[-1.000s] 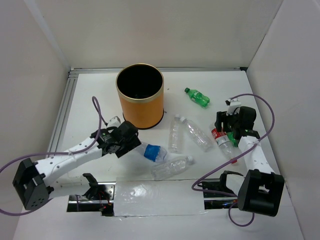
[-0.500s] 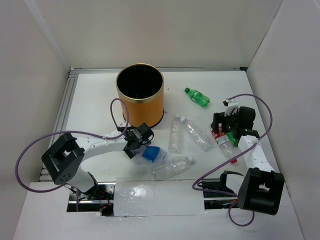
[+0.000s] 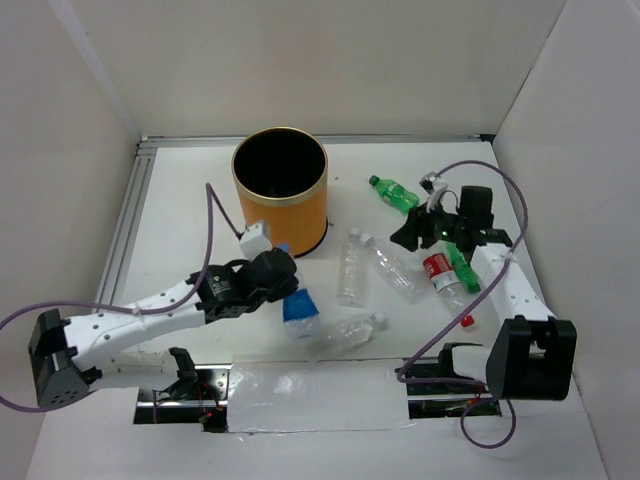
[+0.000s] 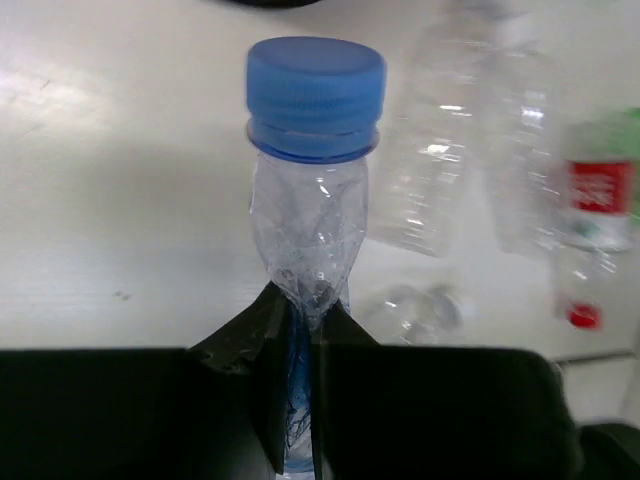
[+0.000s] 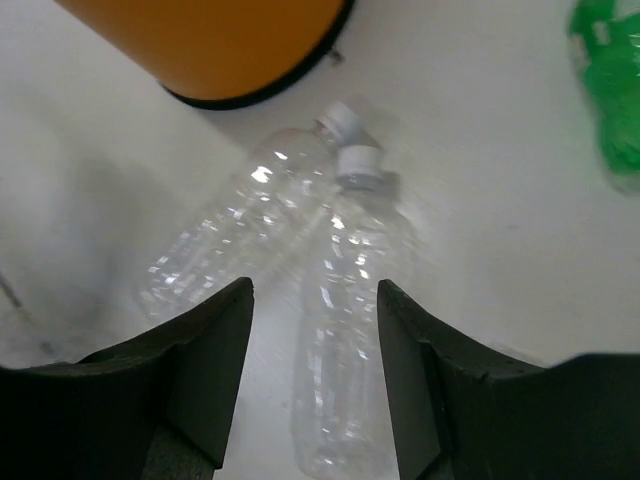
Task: Put the plastic bottles in the bin
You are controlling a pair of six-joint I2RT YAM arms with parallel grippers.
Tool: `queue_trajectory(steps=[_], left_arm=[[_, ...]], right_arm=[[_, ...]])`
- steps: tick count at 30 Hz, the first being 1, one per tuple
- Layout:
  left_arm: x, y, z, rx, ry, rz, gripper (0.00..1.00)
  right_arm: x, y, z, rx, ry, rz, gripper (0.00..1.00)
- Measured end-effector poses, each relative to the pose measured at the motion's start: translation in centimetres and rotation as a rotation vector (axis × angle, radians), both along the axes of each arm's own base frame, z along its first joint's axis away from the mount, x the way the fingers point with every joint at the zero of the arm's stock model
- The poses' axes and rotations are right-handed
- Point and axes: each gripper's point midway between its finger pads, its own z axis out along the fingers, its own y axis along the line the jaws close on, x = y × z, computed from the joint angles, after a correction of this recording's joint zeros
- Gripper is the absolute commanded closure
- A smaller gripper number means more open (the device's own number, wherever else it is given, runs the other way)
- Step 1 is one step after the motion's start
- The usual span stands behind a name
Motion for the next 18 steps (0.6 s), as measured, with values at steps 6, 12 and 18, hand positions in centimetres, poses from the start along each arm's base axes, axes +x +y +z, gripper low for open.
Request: queue_trajectory(steps=[6, 12, 18], left_arm=[[3.0, -3.7, 15.0, -0.068, -0.397, -0.172, 1.0], [10.1, -2.4, 27.1, 0.037, -0.769, -0.03, 0.96], [19.6, 4.8, 28.3, 0.319, -0.814, 0.278, 0.79]], right_arm=[[-0.5, 7.1, -0.4, 0.119, 0.202, 0.13, 0.32], [-1.8, 11.3, -4.1, 0.137, 0.453, 0.135, 0.13], [-1.9, 12.1, -6.0, 0.126, 0.55, 0.067, 0.08]])
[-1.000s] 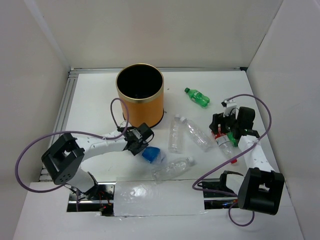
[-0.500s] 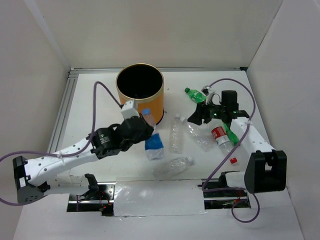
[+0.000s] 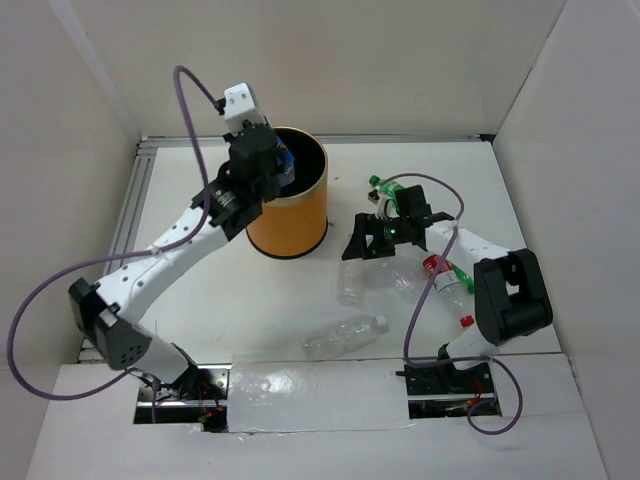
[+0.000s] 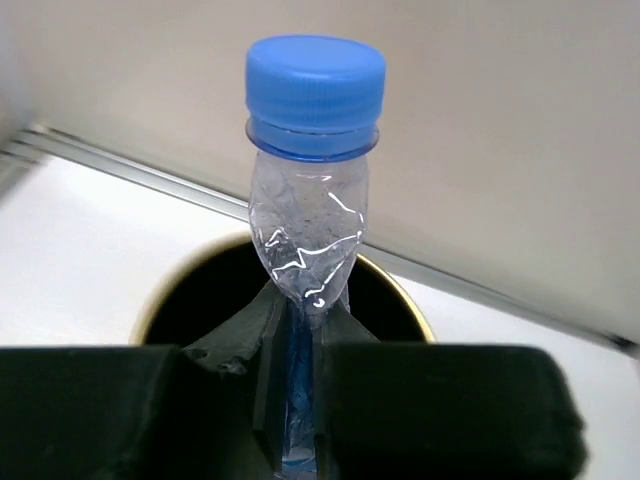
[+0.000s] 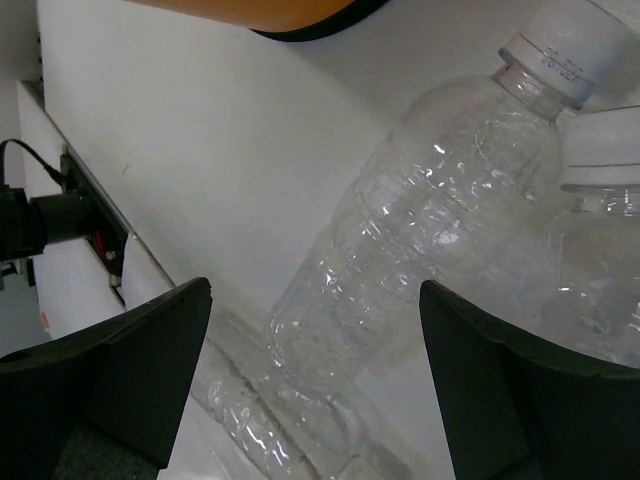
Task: Put the plastic bottles in the bin
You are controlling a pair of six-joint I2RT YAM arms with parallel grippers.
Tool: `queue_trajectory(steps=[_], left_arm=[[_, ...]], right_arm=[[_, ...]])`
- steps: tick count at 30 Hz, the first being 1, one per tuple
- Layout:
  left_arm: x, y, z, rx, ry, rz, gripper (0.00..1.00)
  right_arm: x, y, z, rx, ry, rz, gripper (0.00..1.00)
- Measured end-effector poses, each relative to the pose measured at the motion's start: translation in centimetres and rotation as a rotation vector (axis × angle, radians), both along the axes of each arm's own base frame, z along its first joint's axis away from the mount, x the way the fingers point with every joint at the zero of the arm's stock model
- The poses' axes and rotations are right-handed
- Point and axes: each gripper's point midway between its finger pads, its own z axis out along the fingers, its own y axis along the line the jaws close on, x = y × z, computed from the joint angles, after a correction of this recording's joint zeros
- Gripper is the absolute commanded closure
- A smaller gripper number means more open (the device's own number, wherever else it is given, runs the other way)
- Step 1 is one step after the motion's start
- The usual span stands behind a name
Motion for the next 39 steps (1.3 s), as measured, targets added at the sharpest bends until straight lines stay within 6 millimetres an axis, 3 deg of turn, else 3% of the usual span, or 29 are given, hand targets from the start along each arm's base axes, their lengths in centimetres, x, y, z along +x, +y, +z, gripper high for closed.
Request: queue_trajectory(steps=[1, 2, 5, 8, 11, 12, 14, 16, 17, 19, 22, 25, 28, 33, 36, 39], left_arm=[[1.2, 1.0, -0.5, 0.022, 0.013, 0.05, 0.71], [2.4, 1.8, -1.1, 0.046, 0.027, 0.095, 0.47], [5.2, 3.5, -3.3, 0.122, 0.085, 0.174, 0.18], [7.1, 4.1, -5.9, 0.189, 0.158, 0.193, 0.09], [7.3, 4.1, -7.9, 0.232, 0.216, 0.171, 0.02], [7.1, 4.0, -8.1, 0.233, 0.221, 0.156, 0.02], [6.3, 3.8, -8.4, 0.235, 0.23, 0.116, 0.0], [5.0, 3.4, -7.8, 0.241, 0.225, 0.062, 0.0], [4.1, 2.8, -7.2, 0.248, 0.216, 0.016, 0.02], [1.5, 0.9, -5.8, 0.27, 0.185, -0.114, 0.0], [-5.0, -3.0, -4.2, 0.285, 0.116, -0.412, 0.0], [-11.9, -5.0, -5.0, 0.266, 0.07, -0.677, 0.02], [-16.5, -5.6, -9.2, 0.267, 0.119, -0.834, 0.0], [-22.5, -8.5, -19.2, 0.354, 0.281, -1.043, 0.0], [-25.3, -9.9, -24.3, 0.44, 0.388, -1.134, 0.0], [-26.2, -11.0, -26.8, 0.468, 0.424, -1.167, 0.0]], right_arm=[[0.0, 0.1, -0.4, -0.01, 0.011, -0.01, 0.08], [0.1, 0.2, -0.7, -0.02, 0.02, -0.017, 0.07], [0.3, 0.7, -2.2, -0.053, 0.042, -0.033, 0.07], [0.3, 1.0, -4.7, -0.124, 0.078, -0.051, 0.06], [0.6, 0.7, -6.3, -0.19, 0.092, -0.085, 0.07], [1.0, 0.5, -6.3, -0.21, 0.079, -0.102, 0.09], [1.4, 0.4, -6.4, -0.23, 0.062, -0.116, 0.27], [1.6, 0.3, -6.6, -0.242, 0.057, -0.124, 0.52], [1.6, 0.4, -6.5, -0.235, 0.052, -0.119, 0.71], [1.7, 0.4, -6.1, -0.237, 0.027, -0.105, 0.82], [1.3, 0.4, -4.6, -0.227, -0.007, -0.06, 0.91], [2.0, 0.4, 0.3, -0.187, -0.135, -0.014, 0.94], [4.7, -0.3, 9.3, -0.128, -0.388, -0.014, 0.95], [8.1, -1.3, 25.6, -0.028, -0.825, -0.06, 0.95], [9.0, -0.2, 32.3, 0.072, -0.987, -0.041, 0.94], [11.2, 2.7, 36.4, 0.19, -1.051, -0.003, 0.87]])
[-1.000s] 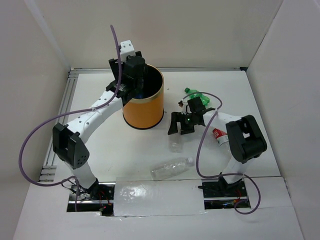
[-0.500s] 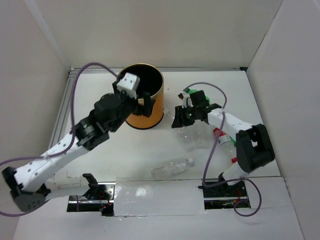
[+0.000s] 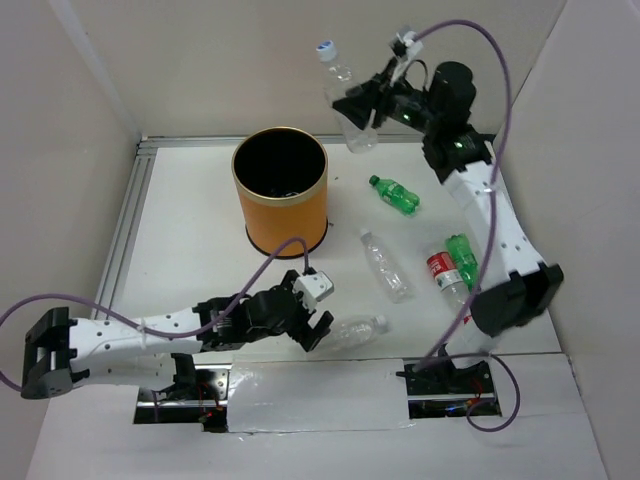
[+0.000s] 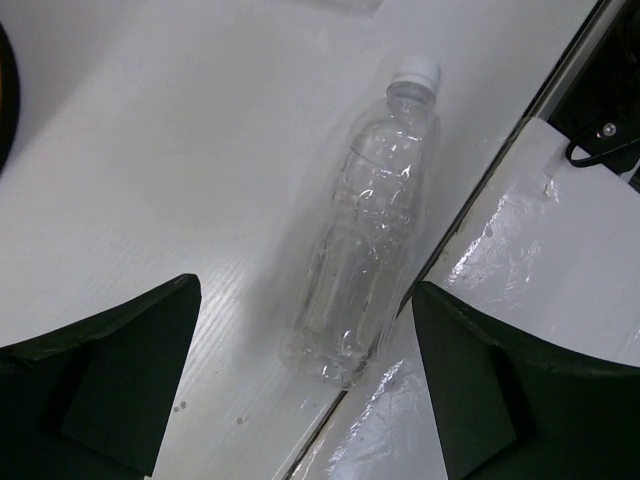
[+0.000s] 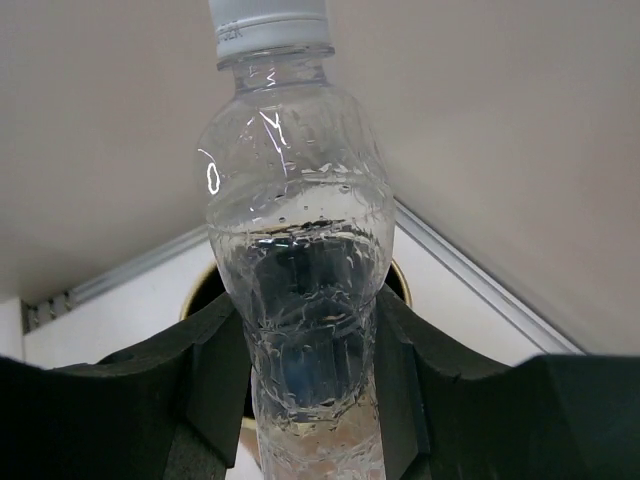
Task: Put the plastic bottles in the bin
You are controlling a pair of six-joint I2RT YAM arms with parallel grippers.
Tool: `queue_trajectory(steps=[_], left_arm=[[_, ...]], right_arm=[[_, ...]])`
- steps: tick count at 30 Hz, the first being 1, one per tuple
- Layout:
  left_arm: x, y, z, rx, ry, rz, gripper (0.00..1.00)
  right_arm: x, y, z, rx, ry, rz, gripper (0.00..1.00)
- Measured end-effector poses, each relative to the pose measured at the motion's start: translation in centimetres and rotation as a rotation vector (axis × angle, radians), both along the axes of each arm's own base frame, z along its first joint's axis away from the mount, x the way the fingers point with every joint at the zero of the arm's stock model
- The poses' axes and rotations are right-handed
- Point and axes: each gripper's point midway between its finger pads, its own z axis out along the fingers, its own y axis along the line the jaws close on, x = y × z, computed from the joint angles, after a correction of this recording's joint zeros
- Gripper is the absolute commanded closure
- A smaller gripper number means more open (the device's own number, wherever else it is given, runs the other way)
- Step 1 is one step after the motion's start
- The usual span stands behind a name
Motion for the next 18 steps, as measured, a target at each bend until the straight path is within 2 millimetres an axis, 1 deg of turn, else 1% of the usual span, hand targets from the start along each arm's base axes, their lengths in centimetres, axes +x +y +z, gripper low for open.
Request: queue_trajectory(steps=[1, 2, 3, 4, 6, 7, 8, 10, 11, 12, 13, 14, 15, 17, 18], left_arm=[[-0.2, -0.3, -0.7, 0.005, 0.007, -0.004, 0.0], [-0.2, -0.7, -1.3, 0.011, 0.014, -0.004, 0.0], [-0.3, -0.9, -2.0, 0.02, 0.017, -0.003, 0.0], [-0.4, -1.3, -2.6, 0.031, 0.02, -0.008, 0.0], [-0.5, -2.0, -3.6, 0.049, 0.023, -0.013, 0.0], [-0.5, -2.3, -4.1, 0.055, 0.026, -0.016, 0.0], [-0.5, -2.6, -4.5, 0.061, 0.027, -0.017, 0.0], [-0.5, -3.1, -5.4, 0.07, 0.033, -0.012, 0.0], [-0.5, -3.2, -6.0, 0.084, 0.036, -0.001, 0.0], [-0.3, -3.4, -6.7, 0.109, 0.036, 0.01, 0.02], [-0.3, -3.6, -7.5, 0.131, 0.037, 0.015, 0.02], [-0.3, -3.7, -8.2, 0.149, 0.045, 0.021, 0.04], [-0.2, -3.8, -8.7, 0.166, 0.047, 0.031, 0.1], [-0.1, -3.9, -9.7, 0.196, 0.05, 0.042, 0.21], [-0.1, -4.0, -10.1, 0.207, 0.048, 0.045, 0.26]], right_arm=[[0.8, 1.2, 0.6, 0.022, -0.013, 0.027, 0.85], [1.9, 2.6, 0.4, 0.038, -0.008, 0.058, 0.83], [2.7, 4.2, -0.1, 0.049, 0.0, 0.094, 0.82], [3.5, 5.9, -1.1, 0.053, 0.025, 0.123, 0.8], [4.8, 9.5, -4.3, 0.046, 0.085, 0.182, 0.6], [5.3, 11.3, -6.2, 0.036, 0.123, 0.208, 0.47], [5.6, 13.0, -8.5, 0.023, 0.164, 0.232, 0.16], [5.8, 15.1, -12.2, -0.007, 0.239, 0.26, 0.09], [5.6, 15.8, -13.6, -0.022, 0.267, 0.272, 0.0], [5.4, 16.1, -14.5, -0.034, 0.291, 0.277, 0.0], [5.3, 16.1, -14.9, -0.044, 0.301, 0.276, 0.0], [5.5, 15.7, -14.8, -0.049, 0.295, 0.271, 0.0], [5.7, 15.0, -14.3, -0.052, 0.284, 0.257, 0.0], [6.3, 12.4, -12.9, -0.058, 0.264, 0.205, 0.0], [6.7, 10.6, -11.9, -0.059, 0.253, 0.169, 0.0]])
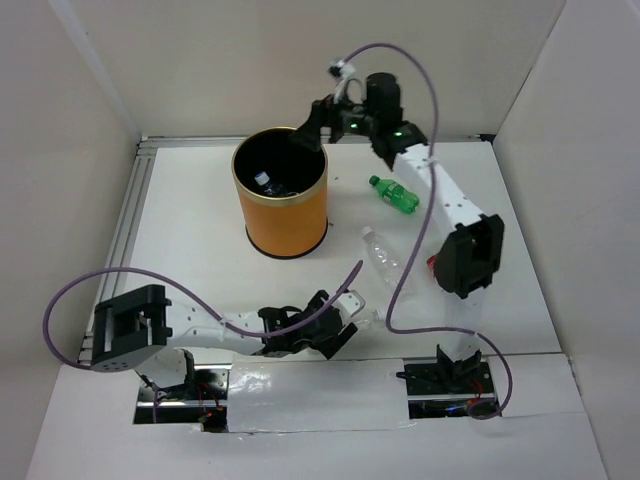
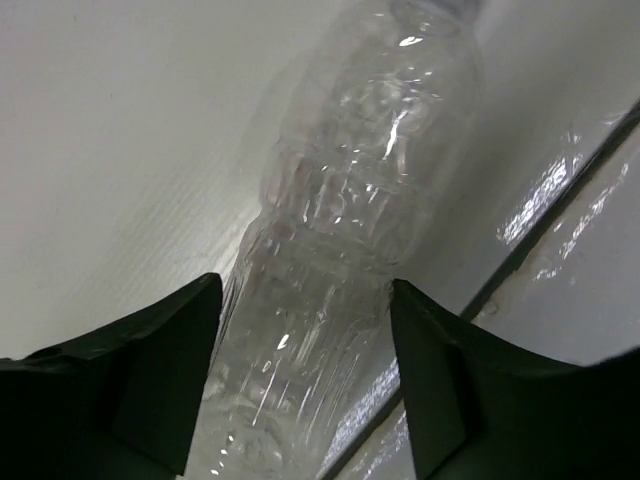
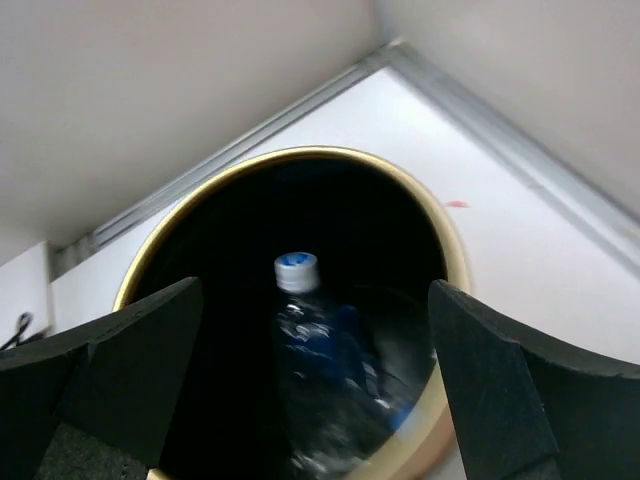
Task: Put the plastic bottles in the bin
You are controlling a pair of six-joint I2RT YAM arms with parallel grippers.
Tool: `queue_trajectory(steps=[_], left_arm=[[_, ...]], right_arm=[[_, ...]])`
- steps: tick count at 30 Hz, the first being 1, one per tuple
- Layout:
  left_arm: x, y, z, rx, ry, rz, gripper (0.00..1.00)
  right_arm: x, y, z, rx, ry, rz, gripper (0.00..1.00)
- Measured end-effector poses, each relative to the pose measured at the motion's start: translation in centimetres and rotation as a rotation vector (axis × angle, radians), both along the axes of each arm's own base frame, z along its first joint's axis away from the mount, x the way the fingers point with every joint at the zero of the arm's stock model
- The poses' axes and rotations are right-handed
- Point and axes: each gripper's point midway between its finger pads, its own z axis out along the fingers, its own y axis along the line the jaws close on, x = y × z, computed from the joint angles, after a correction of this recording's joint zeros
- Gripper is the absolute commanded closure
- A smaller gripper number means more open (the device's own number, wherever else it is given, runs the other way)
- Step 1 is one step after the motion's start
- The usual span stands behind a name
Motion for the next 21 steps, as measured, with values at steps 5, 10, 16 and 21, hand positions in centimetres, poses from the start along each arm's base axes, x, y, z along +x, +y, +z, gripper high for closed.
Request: queue_trajectory(steps=[5, 10, 16, 21], left_arm=[[0.8, -1.7, 0.3, -0.012, -0.025, 0.015, 0.78], [1.0, -1.1, 1.7, 0.004, -0.042, 0.016, 1.0], [4.0, -2.6, 15.6, -0.225, -0.214, 0.035, 1.0], [10.5, 0.6, 31.3, -0.501, -0.435, 0.202, 1.0]], right_arm=[[0.3, -12.4, 2.7, -0.063, -0.067, -0.205, 0.0], [-3.3, -21.4, -2.3, -0.231, -0.003, -0.344, 0.0], [-8.8, -26.7, -14.6, -0.375, 0.262, -0.391, 0.0], [-12.5, -27.8, -19.6, -0.448, 0.374, -0.386, 0.0]])
